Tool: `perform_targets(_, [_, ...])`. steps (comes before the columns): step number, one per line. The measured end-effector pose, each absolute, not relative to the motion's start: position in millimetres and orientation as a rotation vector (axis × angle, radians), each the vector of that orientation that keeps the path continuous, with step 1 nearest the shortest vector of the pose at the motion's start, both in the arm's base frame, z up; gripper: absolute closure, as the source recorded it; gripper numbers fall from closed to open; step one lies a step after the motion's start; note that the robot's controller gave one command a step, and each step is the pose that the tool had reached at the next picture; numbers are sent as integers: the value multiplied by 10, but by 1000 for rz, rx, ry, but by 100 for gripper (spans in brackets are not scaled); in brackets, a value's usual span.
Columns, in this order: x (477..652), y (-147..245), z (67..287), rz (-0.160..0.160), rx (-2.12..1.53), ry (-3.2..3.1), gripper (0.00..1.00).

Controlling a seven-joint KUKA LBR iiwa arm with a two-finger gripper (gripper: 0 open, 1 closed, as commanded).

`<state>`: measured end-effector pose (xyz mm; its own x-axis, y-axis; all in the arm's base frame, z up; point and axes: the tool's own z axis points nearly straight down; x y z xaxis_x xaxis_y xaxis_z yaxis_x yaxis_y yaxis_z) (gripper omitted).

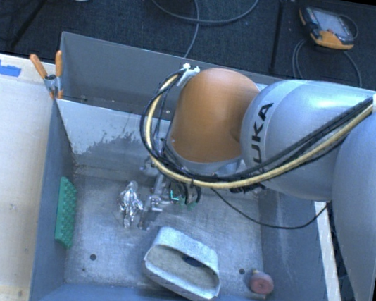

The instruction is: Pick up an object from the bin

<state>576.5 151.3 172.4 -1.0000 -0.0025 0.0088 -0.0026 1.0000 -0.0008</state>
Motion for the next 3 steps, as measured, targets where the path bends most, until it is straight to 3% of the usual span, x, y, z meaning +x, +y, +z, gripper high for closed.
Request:
perform_targets(1, [5806,1506,714,-3,361,-3124,0])
perform_targets(2, [5817,1505,740,-5,355,-3128,100])
perform_targets(3, [5898,1934,2537,-1,1210,-2907,100])
